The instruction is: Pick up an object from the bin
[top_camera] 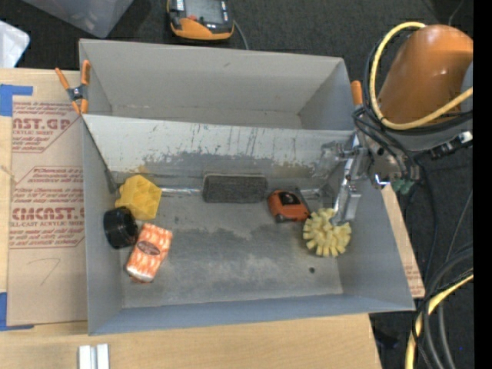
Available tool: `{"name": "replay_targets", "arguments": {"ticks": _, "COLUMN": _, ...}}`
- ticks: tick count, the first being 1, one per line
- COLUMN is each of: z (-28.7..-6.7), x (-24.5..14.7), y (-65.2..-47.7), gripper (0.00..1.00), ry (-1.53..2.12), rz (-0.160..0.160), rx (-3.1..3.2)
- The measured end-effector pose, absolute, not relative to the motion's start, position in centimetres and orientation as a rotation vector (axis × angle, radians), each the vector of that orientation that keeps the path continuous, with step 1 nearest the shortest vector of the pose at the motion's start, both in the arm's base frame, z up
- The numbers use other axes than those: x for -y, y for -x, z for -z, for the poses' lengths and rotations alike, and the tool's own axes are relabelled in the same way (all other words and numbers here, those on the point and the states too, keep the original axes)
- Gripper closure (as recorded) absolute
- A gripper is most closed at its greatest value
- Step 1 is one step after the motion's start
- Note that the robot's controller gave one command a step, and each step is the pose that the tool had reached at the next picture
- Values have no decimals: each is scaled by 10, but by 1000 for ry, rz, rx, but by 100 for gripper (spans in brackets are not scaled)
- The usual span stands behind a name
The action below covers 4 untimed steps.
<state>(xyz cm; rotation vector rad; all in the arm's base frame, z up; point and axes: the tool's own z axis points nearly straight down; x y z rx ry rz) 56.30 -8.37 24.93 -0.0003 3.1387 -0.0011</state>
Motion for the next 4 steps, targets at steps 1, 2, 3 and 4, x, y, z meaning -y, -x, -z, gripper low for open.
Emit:
{"name": "replay_targets", "arguments": {"ticks": 1, "z": -249, "x": 84, "y": -563, "gripper": 0, "ry": 0, "rz": 1, "rx": -3139}}
{"name": "replay_targets", "arguments": {"ticks": 2, "z": -212, "x": 90, "y": -568, "gripper": 0, "ry": 391, "rz": 3, "rx": -3111}}
{"name": "replay_targets", "arguments": {"ticks": 3, "z": -196, "x": 91, "y": -567, "gripper": 0, "ry": 434, "rz": 0, "rx": -3107}}
{"name": "replay_targets", "arguments": {"ticks": 4, "z": -172, "x": 137, "y": -548, "gripper": 0, "ry": 498, "rz": 3, "rx": -3096}}
